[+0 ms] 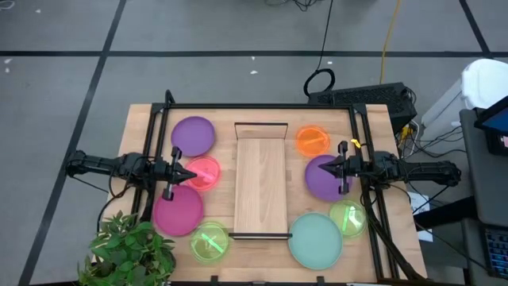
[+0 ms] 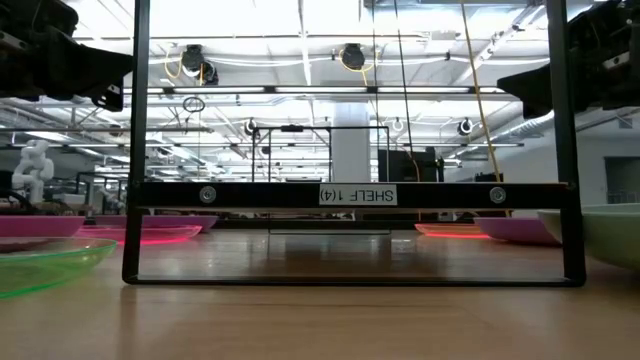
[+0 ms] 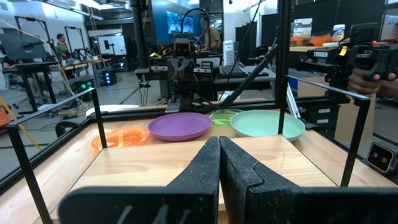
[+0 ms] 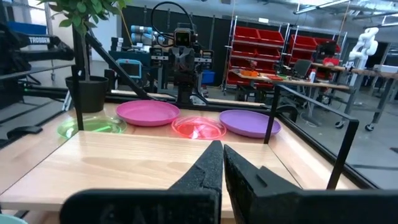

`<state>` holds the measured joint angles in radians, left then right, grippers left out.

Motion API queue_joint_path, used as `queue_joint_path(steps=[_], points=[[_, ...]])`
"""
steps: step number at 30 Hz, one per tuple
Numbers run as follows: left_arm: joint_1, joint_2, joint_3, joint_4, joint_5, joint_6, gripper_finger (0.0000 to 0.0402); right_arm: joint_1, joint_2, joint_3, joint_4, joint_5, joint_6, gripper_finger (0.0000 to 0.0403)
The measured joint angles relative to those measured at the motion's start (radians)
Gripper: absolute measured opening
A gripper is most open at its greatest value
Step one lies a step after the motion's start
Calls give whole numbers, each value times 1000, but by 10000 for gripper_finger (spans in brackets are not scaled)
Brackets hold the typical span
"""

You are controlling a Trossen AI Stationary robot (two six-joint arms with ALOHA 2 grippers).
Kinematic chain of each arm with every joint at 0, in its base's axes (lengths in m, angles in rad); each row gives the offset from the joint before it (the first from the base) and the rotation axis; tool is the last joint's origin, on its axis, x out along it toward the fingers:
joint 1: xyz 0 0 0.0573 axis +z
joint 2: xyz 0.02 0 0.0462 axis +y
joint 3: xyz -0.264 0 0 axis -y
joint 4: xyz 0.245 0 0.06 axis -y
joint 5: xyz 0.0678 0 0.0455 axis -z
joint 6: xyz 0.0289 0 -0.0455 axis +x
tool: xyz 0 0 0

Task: Place and stack plates onto a shelf
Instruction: Put the right large purple plate on the shelf

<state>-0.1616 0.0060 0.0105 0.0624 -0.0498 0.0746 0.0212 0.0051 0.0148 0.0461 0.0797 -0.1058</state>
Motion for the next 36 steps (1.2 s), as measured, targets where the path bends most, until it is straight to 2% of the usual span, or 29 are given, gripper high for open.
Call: queue_joint_path(steps=[7,15,28,36], points=[[0,0,0,2,-2,0,3,0,1,10,25,26,27,0],[0,0,0,21,-2,0,3,0,61,126,24,51,41,0],[0,0,0,18,-2,-7,3,0,353,478,-149,51,59,0],[0,0,0,17,-2,4,3,0,564,748,-351,51,133,0]])
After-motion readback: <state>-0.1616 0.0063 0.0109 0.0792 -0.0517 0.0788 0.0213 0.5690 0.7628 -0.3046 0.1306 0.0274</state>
